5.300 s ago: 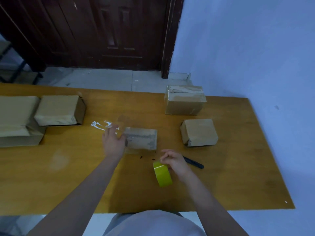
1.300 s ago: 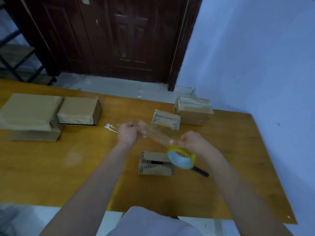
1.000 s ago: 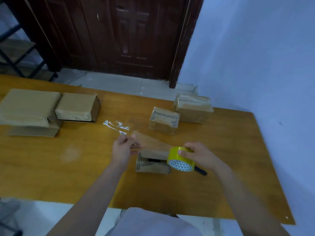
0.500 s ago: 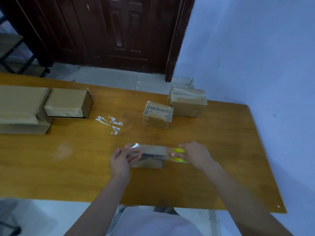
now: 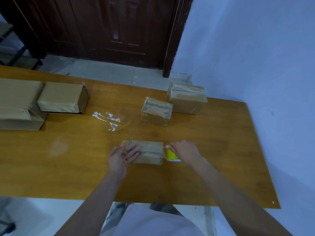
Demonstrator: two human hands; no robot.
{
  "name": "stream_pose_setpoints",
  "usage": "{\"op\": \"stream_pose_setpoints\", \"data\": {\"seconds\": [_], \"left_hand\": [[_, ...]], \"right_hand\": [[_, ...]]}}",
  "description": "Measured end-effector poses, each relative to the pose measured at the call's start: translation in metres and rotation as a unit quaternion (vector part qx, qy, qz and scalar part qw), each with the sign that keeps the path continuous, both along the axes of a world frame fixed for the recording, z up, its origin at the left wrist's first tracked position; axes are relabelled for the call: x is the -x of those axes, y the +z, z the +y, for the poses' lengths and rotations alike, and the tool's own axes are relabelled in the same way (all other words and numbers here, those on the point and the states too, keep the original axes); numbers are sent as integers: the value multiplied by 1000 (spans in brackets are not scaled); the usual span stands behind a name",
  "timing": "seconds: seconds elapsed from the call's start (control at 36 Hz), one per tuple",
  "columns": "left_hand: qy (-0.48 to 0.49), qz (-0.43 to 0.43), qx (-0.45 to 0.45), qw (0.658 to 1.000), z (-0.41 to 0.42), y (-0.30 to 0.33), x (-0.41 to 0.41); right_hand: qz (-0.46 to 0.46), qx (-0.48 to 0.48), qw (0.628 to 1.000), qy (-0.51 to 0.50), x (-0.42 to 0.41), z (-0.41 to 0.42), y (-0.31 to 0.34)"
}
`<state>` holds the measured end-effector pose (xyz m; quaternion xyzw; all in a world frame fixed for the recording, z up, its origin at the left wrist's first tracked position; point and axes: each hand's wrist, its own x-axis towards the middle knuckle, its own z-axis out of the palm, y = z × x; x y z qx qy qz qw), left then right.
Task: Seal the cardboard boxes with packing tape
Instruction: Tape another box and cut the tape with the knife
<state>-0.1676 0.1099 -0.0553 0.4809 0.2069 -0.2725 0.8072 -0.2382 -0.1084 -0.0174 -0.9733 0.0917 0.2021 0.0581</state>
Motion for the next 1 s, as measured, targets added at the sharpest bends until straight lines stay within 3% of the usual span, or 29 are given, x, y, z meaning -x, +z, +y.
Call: {"op": "stream_pose_setpoints", "data": {"seconds": [0.53, 0.61, 0.72, 1.0], "left_hand": [[29, 4, 4, 1000, 0, -1, 2], [27, -59, -79, 995, 2, 3, 4], [33, -116, -241, 963, 7, 4, 6], [-33, -15, -383, 923, 12, -23, -6]], "right_hand": [[31, 21, 999, -3, -15, 9, -26], [31, 24, 999, 4, -16, 10, -26], [32, 10, 999, -2, -17, 13, -26], [33, -20, 999, -32, -19, 18, -31]]}}
